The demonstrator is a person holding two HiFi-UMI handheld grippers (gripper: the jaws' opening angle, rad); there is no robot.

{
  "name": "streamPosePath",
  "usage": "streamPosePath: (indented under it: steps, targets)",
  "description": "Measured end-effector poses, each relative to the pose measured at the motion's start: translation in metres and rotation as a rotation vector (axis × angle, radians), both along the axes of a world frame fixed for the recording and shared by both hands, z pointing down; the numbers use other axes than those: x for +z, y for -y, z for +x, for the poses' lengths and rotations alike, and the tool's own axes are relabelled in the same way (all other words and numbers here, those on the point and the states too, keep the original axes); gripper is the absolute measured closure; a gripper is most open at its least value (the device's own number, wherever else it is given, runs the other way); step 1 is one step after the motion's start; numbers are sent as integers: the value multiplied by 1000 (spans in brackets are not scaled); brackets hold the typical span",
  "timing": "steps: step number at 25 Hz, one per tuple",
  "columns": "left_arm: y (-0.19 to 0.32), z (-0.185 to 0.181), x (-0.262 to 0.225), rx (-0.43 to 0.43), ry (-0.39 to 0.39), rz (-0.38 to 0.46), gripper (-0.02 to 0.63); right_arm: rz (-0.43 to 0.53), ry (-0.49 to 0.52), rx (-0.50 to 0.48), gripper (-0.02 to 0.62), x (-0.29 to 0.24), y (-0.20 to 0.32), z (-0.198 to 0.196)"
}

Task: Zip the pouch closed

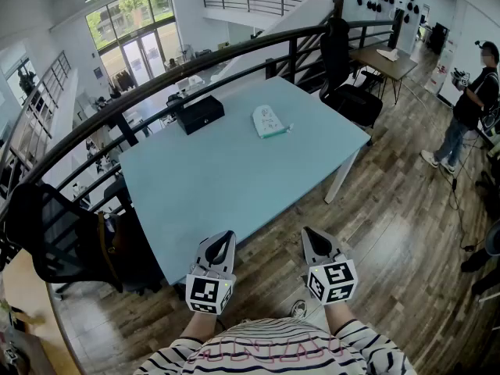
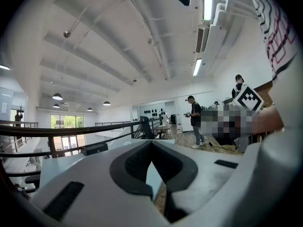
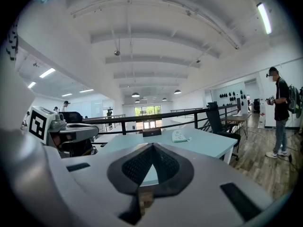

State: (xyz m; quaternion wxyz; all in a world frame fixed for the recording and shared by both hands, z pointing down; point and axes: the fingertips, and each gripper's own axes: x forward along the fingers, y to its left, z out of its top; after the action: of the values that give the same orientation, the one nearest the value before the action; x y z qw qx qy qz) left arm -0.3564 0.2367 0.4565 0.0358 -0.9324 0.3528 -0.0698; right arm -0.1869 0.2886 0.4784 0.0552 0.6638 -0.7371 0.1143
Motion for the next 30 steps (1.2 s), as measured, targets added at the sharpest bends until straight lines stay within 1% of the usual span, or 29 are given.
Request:
streamPosePath:
  steps: [6, 9, 10, 11, 12, 13, 14, 18, 22, 27, 30]
  targets:
    - [3, 39, -5, 4, -45, -3, 580, 42, 34, -28, 568, -5, 7, 33]
    - [3, 61, -2, 0, -48, -16, 571, 57, 50, -30, 565, -5, 8, 55]
    - [2, 71, -1, 2, -48, -25, 542, 60, 57, -30, 565, -5, 8, 63]
    - [1, 81, 1, 4, -47, -37, 478, 63, 67, -30, 561, -5, 7, 73]
    - [0, 91, 3, 6, -44, -47, 428, 63, 78, -33, 536, -5, 7, 82]
    - [-1, 102, 5, 7, -40, -54, 424, 59, 89, -37, 460, -5, 6, 91]
    - [-3, 111, 6, 6, -37, -58, 425, 54, 98, -42, 437, -4, 5, 100]
    - [-10, 147, 11, -8, -31, -69, 424, 36, 97, -61, 437, 1, -1, 134]
    - [-15, 174, 18, -20, -32, -79, 423, 18, 110, -70, 437, 8, -5, 163]
    - [-13, 199, 36, -23, -18, -97, 423, 6, 138, -68, 437, 25, -4, 190]
    - [-7, 213, 41, -17, -11, -107, 425, 0, 150, -48, 437, 31, 0, 206]
